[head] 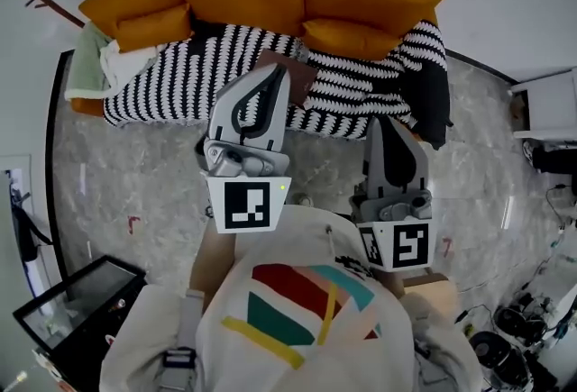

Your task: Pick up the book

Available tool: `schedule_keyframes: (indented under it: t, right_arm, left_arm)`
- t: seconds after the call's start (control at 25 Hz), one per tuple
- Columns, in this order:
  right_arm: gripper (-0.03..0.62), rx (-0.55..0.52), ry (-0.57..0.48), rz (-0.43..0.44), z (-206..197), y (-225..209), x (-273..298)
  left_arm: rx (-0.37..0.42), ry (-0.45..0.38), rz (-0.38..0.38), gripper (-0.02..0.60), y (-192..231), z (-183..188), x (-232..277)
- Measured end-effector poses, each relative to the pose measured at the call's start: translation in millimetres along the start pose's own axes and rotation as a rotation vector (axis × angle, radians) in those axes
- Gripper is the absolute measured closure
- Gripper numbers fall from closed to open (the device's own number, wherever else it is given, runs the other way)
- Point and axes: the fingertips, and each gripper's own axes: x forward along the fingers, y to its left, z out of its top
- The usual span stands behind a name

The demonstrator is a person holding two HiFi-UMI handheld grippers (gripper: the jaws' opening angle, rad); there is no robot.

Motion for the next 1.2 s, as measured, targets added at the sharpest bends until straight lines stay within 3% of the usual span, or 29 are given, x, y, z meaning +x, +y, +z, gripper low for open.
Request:
schedule_keyframes:
  t: [0.4,0.56,0.84,1.2]
  right_arm:
    - [0.58,-0.006,0.036,-0.032,-6,10,114]
    - [0.58,0.003,0.052,-0.063,-14,13,144]
    - [0.58,0.049,0.111,-0.11,-38,-13,171]
    - [0.58,0.079,0.148,-0.012,-63,-79,228]
  left_arm:
    - [-0.049,-0.002,-0.023,0.574,87,-52,62]
    - [-0.025,0.003,-0.062,0.574,108,-70,85]
    - [-0.032,0.049,-0.094,0.574,115,-100,133]
    - [0.031,0.092,-0.047,0.574,109,-111,211]
